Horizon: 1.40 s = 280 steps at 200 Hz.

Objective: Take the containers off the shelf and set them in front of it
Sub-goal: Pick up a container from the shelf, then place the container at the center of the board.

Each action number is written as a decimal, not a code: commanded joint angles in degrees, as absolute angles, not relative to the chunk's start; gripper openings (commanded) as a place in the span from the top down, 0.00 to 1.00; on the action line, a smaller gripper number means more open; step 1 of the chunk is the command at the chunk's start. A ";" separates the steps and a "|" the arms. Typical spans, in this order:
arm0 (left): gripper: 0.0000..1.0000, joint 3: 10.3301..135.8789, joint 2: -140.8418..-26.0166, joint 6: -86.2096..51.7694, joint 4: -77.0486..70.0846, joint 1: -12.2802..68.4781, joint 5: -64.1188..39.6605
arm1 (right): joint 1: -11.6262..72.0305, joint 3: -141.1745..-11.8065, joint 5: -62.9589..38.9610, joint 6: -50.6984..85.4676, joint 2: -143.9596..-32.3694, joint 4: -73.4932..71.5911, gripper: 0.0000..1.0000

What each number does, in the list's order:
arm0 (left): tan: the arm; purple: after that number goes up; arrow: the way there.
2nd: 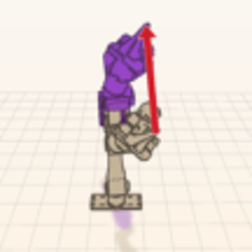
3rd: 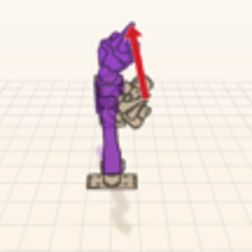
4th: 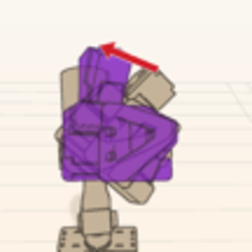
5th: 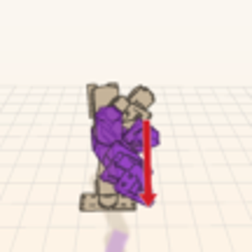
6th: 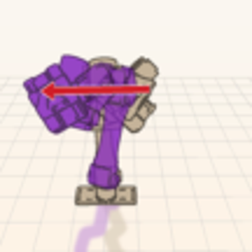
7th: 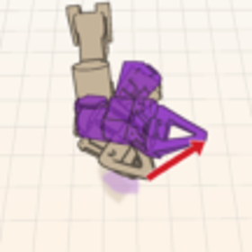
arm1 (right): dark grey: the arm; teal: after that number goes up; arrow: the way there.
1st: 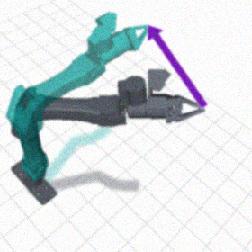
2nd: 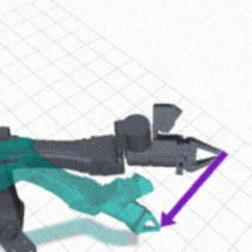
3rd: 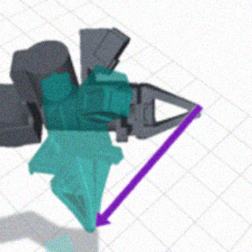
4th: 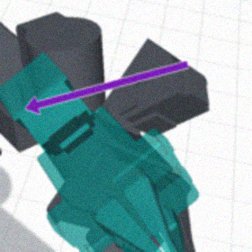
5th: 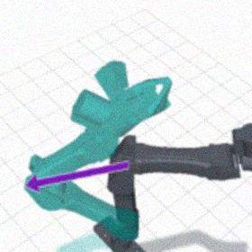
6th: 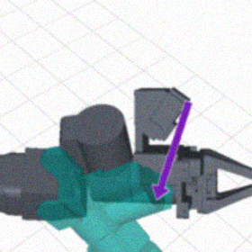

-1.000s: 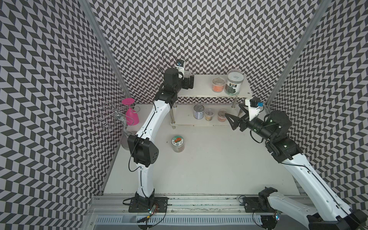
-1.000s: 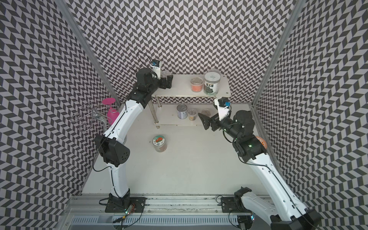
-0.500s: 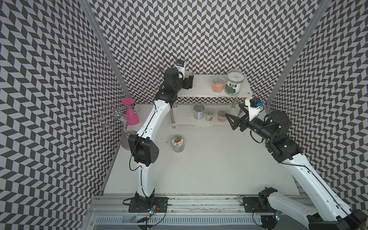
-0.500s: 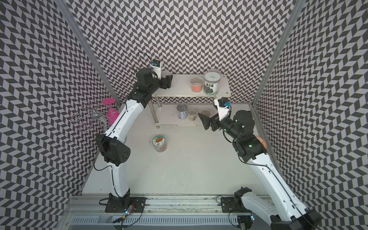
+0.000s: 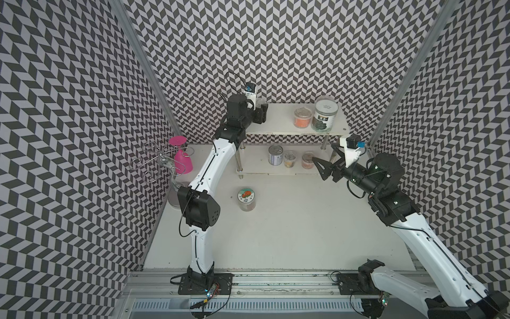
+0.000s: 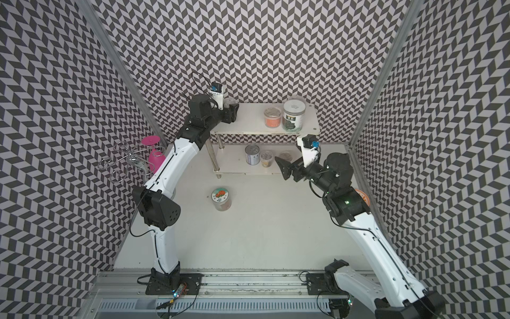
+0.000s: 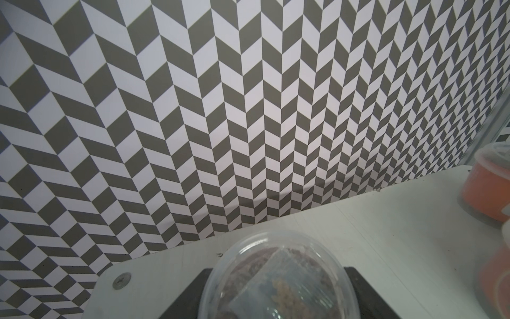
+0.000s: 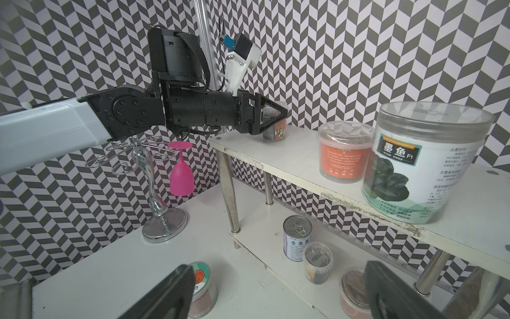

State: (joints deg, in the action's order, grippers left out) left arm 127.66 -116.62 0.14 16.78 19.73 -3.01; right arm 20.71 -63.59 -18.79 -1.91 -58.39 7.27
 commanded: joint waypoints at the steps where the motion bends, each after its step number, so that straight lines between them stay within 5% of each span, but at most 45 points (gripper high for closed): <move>1: 0.31 124.33 -110.71 0.35 13.41 20.09 -3.57 | 20.26 -64.69 -18.15 -2.03 -57.32 4.89 0.00; 79: 0.31 94.53 -86.30 -0.30 8.38 27.55 0.34 | 20.17 -63.76 -18.97 -1.75 -57.21 3.99 0.00; 145: 0.30 59.73 -66.67 -9.66 1.01 41.66 8.61 | 19.79 -63.09 -18.37 -2.38 -56.19 5.05 0.00; 205: 0.32 38.96 -68.91 -12.74 -17.59 47.29 10.11 | 19.69 -62.89 -17.24 -3.45 -55.20 6.72 0.00; 280: 0.32 33.25 -83.08 -12.39 -33.75 48.74 13.60 | 19.45 -63.63 -15.67 -4.81 -55.41 7.97 0.00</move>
